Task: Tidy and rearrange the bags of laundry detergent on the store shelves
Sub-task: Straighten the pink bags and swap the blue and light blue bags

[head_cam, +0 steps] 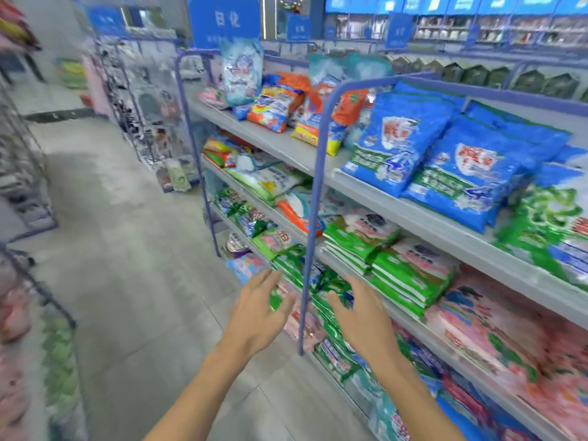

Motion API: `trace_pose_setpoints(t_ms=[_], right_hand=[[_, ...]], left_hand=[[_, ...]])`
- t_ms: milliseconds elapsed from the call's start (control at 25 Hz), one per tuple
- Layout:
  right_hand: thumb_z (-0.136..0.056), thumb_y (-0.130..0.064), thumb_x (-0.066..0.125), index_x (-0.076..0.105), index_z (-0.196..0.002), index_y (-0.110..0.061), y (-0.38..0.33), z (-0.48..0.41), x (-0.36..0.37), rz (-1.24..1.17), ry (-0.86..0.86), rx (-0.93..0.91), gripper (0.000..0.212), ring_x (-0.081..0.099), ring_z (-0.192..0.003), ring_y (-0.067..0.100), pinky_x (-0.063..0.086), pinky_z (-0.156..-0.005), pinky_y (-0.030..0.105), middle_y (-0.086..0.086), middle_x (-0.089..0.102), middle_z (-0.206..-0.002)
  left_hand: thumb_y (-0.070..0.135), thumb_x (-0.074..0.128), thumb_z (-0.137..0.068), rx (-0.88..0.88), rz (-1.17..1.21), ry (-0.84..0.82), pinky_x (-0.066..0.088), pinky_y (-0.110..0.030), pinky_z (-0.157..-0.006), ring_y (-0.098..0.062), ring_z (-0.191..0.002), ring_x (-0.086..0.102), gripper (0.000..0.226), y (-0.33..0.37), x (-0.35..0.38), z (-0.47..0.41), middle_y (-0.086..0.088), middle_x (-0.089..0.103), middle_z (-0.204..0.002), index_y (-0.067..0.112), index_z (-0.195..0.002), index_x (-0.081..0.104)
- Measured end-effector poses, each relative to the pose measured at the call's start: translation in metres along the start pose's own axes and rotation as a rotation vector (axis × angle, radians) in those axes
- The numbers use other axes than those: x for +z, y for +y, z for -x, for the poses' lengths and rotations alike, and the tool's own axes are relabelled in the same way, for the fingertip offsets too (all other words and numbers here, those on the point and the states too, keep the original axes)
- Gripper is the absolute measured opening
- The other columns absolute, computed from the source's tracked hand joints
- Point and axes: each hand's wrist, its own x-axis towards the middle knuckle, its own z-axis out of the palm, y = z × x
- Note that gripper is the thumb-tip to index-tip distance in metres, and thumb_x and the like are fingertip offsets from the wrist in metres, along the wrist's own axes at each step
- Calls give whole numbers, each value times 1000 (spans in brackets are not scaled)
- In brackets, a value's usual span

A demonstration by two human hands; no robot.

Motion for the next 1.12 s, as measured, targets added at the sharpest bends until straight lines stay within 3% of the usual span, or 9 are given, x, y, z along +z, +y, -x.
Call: trace_pose_setpoints(t_ms=[80,240,360,520,720,1000,1120], right_hand=[[-100,-51,51,37,-154,-26,-26,-19,16,-16,-38,-14,60,40,-143,17,39,-110,38,-3,44,-155],[-99,-55,50,37,-153,-31,-66,-72,48,-44,-54,-52,61,44,-140,17,44,-109,40,-6,44,-155],[-98,-55,50,39,-151,-34,-96,-124,71,-53,-61,-95,58,45,-139,17,45,-109,42,-6,46,-154],[-98,-51,52,45,-146,-32,-143,-206,108,-42,-59,-164,52,47,-138,15,42,-109,38,-11,51,-148],[-99,-52,52,42,-149,-31,-209,-300,155,-53,-87,-208,55,48,-136,14,39,-104,30,-7,50,-149],[-99,-55,51,37,-154,-29,-290,-412,213,-44,-98,-239,62,40,-143,13,33,-114,32,-9,43,-156],[-99,-56,48,37,-154,-29,-329,-461,244,-36,-58,-233,62,40,-143,13,34,-116,35,-9,42,-157]], left_hand=[[58,51,-95,-7,2,44,21,-32,-123,-16,-150,31,65,-20,-24,-16,0,43,-158,23,-150,48],[54,53,-95,20,-12,109,18,-16,-114,-14,-145,37,61,-51,-62,-61,1,50,-152,16,-144,54],[65,45,-89,4,0,135,24,-24,-119,-13,-146,36,75,-82,-84,-106,5,45,-156,21,-149,49],[46,57,-99,-1,4,190,19,-12,-109,-9,-145,35,56,-131,-112,-179,9,43,-154,26,-150,46],[53,54,-98,-70,-1,229,22,-23,-115,-7,-149,28,57,-189,-156,-261,12,36,-159,40,-151,39],[66,45,-93,-146,-10,252,20,-28,-121,-10,-151,26,70,-273,-214,-364,9,33,-162,33,-154,38],[59,49,-97,-72,-25,256,18,-21,-117,-9,-150,27,65,-308,-242,-425,10,34,-162,31,-154,39]])
